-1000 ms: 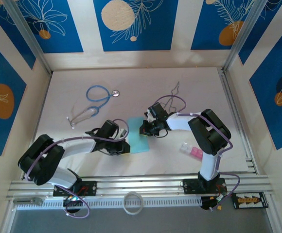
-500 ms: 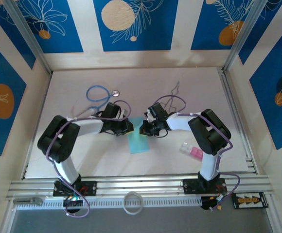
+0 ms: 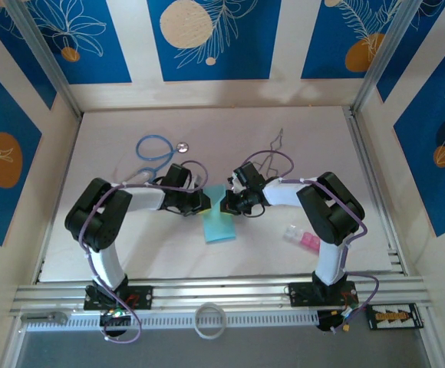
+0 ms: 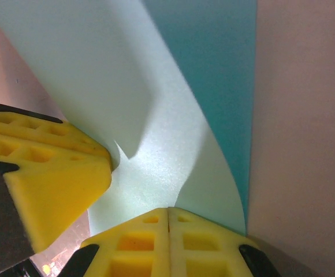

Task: Fold a paper plane with a square sheet of paper (pick it up from the middle)
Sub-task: First fold the square sheet of paper in half at the center of the table.

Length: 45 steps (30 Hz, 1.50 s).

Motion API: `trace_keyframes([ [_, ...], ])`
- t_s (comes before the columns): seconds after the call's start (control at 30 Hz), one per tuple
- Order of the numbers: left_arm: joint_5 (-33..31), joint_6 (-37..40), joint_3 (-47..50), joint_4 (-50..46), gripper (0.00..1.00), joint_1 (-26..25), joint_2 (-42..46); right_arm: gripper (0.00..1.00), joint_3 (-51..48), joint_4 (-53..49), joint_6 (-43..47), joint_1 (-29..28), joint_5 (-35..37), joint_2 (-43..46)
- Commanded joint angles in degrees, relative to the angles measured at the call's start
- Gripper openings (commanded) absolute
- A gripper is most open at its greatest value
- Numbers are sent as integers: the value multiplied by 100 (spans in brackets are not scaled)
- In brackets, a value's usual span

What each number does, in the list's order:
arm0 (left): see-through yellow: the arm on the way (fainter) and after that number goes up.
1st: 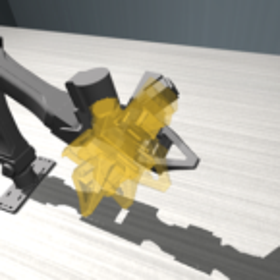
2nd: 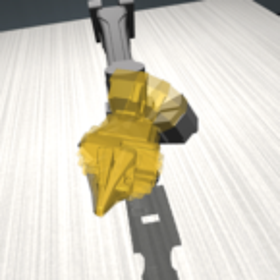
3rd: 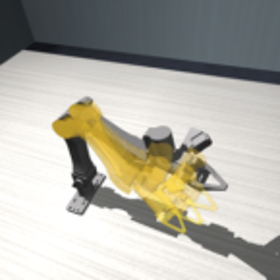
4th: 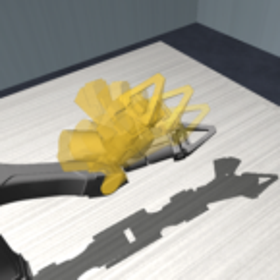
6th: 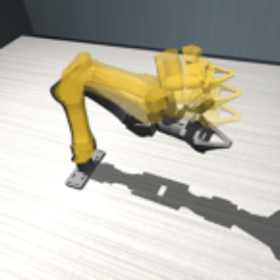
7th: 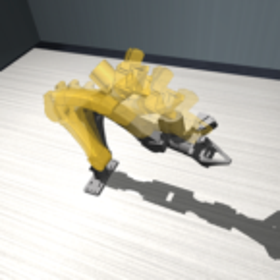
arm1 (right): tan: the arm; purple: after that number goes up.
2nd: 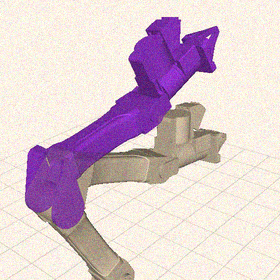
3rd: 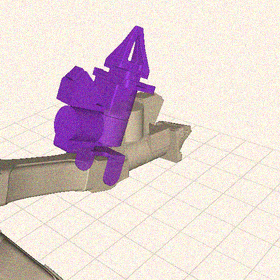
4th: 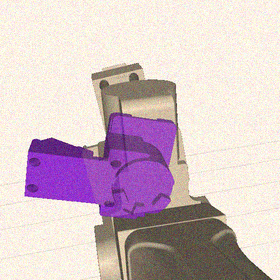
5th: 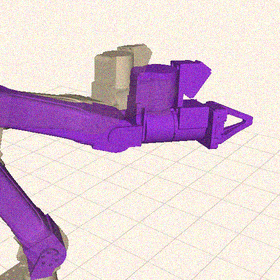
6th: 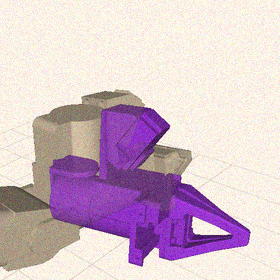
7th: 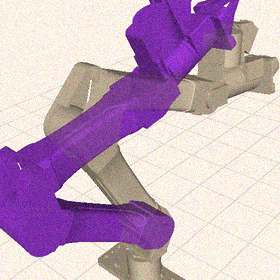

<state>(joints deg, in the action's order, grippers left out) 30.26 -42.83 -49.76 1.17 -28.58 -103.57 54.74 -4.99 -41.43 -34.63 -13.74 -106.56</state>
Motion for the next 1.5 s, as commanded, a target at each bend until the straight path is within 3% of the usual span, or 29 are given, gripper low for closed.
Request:
trace_keyframes([
  [0.0, 111, 224, -369, -398, 15, 206, 213, 0, -297, -1045, 100, 9, 473, -304],
  [0.17, 26, 541, -813, -813, 15, 381, -127, 0, -253, -1081, 117, 10, 482, -330],
  [0.37, 179, 411, -727, -529, 14, 410, -529, 0, -268, -1111, 109, 9, 511, -312],
  [0.7, -105, 552, -906, -799, 15, 511, -515, 0, -271, -1122, 111, 5, 523, -312],
  [1.0, 668, 517, -816, -446, 19, 502, -208, 0, -271, -1106, 91, 9, 530, -321],
  [1.2, 276, 820, -1067, -850, 17, 567, -769, 0, -279, -1100, 89, 1, 516, -337],
  [1.47, 124, 420, -947, -450, 16, 902, -917, 0, -350, -1047, 64, 0, 539, -343],
])
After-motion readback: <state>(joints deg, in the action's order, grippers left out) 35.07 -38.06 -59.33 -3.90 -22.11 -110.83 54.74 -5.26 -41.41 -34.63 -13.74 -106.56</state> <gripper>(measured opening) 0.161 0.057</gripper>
